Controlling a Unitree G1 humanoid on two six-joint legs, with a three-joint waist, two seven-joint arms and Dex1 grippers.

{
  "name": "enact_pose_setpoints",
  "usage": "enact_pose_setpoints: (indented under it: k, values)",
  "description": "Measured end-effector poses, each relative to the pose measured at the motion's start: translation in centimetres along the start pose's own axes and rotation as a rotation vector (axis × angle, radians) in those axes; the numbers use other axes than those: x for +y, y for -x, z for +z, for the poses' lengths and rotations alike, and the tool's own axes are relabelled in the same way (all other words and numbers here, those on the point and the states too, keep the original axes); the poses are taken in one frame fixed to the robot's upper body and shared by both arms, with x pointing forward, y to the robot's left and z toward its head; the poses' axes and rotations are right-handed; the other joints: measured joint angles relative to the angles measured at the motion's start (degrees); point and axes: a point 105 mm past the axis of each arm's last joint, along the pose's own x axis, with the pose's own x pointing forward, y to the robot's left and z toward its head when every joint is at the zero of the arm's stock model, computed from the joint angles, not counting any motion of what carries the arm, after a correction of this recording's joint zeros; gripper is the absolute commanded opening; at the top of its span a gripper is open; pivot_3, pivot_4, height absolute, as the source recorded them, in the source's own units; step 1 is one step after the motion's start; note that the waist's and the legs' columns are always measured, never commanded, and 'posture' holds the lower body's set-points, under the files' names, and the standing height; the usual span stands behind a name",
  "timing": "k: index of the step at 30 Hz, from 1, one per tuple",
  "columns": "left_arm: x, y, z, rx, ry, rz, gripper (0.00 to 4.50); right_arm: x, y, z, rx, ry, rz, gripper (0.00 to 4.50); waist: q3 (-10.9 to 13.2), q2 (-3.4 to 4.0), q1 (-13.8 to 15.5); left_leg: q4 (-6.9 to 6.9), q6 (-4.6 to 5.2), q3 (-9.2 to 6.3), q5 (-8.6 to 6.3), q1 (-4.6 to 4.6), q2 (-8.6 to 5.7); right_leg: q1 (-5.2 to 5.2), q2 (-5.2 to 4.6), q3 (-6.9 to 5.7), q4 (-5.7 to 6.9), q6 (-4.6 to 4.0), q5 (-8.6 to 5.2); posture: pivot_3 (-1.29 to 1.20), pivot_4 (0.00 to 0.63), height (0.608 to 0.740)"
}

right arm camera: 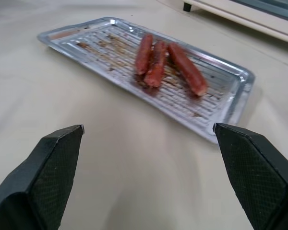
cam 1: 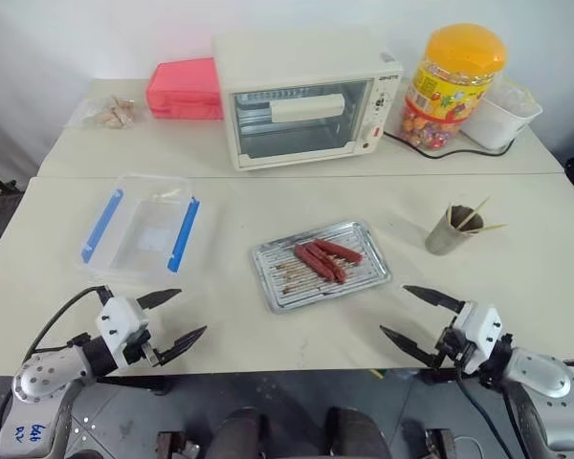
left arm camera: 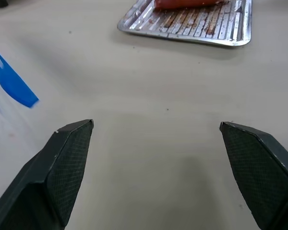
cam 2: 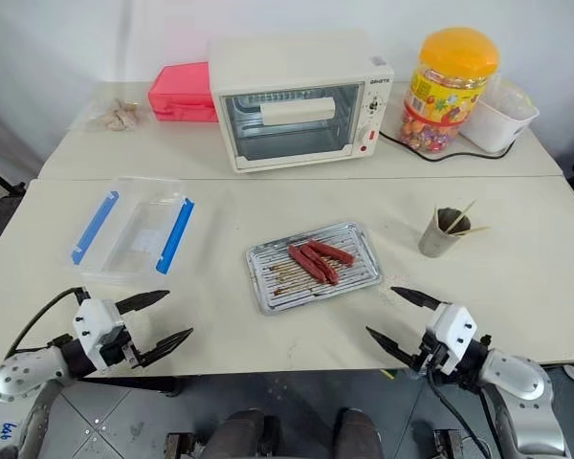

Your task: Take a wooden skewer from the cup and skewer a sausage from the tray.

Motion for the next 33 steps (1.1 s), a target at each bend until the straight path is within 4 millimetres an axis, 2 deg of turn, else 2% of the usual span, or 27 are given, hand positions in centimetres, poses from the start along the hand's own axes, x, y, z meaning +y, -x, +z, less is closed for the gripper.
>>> enact_pose_setpoints:
  k: [4,7,9,11,12,16,18,20,21,24,30,33]
  values:
    - [-0.8,-0.3,0.2,-0.006,0.049,-0.035,4.48,-0.2,0.0,0.2,-0.009,-0.003,-0.010,4.50,0.01,0.01,-0.05,0.00,-0.01,0.00,0.00,0.02,0.03,-0.01,0.01,0.01,0.01,0.00,0.00,0.00,0.150,0.740]
    - [-1.8,-1.5,2.1,-0.081,0.098,-0.140,4.48,-1.0,0.4,0.5,-0.011,0.011,-0.059,4.50,0.02,0.04,0.31,0.01,0.00,-0.05,0.00,0.02,-0.02,0.02,-0.05,0.02,0.03,0.00,0.00,0.00,0.150,0.740]
    - [-2.4,-2.6,4.3,-0.160,0.132,-0.227,4.48,-1.7,1.6,0.8,0.003,0.024,-0.121,4.50,0.03,0.06,0.42,0.02,0.00,-0.09,0.00,0.02,-0.04,0.03,-0.05,0.04,0.05,0.00,0.00,0.00,0.150,0.740]
    - [-3.3,-3.2,6.1,-0.202,0.141,-0.322,4.48,-2.3,3.5,1.0,0.042,0.037,-0.187,4.50,0.03,0.06,0.35,0.00,-0.01,-0.14,-0.02,0.01,-0.04,0.03,-0.03,0.02,0.06,0.00,0.00,0.00,0.150,0.740]
    - [-4.0,-3.8,6.8,-0.213,0.124,-0.377,4.48,-2.8,5.1,0.9,0.072,0.041,-0.249,4.50,0.00,0.14,0.41,-0.02,-0.01,-0.15,-0.04,0.01,-0.04,0.03,-0.02,0.00,0.05,0.00,0.00,0.00,0.150,0.740]
    - [-5.3,-5.9,8.4,-0.271,0.094,-0.482,4.48,-3.7,10.3,0.6,0.180,0.044,-0.420,4.50,-0.05,0.20,0.25,-0.03,0.01,0.02,-0.03,0.02,-0.05,0.04,0.03,0.01,0.00,0.00,0.00,0.00,0.150,0.740]
    - [-5.3,-6.6,9.0,-0.284,0.068,-0.512,4.48,-3.5,12.2,0.2,0.232,0.004,-0.460,4.50,-0.05,0.22,0.04,-0.03,0.02,0.18,-0.02,0.09,0.02,0.04,0.07,0.06,-0.03,0.00,0.00,0.00,0.150,0.740]
    - [-4.9,-7.1,9.4,-0.287,0.062,-0.526,4.48,-3.1,13.1,0.0,0.266,-0.020,-0.456,4.50,-0.08,0.26,-0.09,-0.05,0.01,0.25,-0.03,0.17,0.04,0.05,0.08,0.11,-0.02,0.00,0.00,0.00,0.150,0.740]
    - [-4.7,-7.3,9.6,-0.284,0.063,-0.537,4.48,-3.1,13.4,0.1,0.279,-0.023,-0.443,4.50,-0.07,0.29,-0.21,-0.05,0.02,0.31,-0.03,0.18,0.04,0.05,0.08,0.16,-0.03,0.00,0.00,0.00,0.150,0.740]
    - [-5.0,-7.4,9.4,-0.259,0.082,-0.594,4.48,-4.8,13.6,1.8,0.268,0.026,-0.431,4.50,-0.08,0.30,-0.93,-0.06,0.04,0.35,-0.04,0.22,0.05,0.06,0.06,0.22,-0.03,0.00,0.00,0.00,0.150,0.740]
    - [-5.0,-8.1,8.6,-0.267,0.071,-0.562,4.48,-8.4,12.0,5.5,0.353,0.025,-0.218,4.50,-0.06,0.40,-0.60,-0.05,0.08,0.23,-0.05,0.17,0.09,0.08,0.06,0.11,-0.07,0.00,0.00,0.00,0.150,0.740]
    - [-4.9,-8.1,8.7,-0.269,0.073,-0.557,4.48,-11.1,10.6,7.8,0.388,0.045,-0.152,4.50,-0.05,0.48,-0.50,0.01,0.18,0.32,-0.04,0.16,-0.01,0.08,-0.05,0.18,-0.09,0.04,0.02,0.00,0.150,0.740]
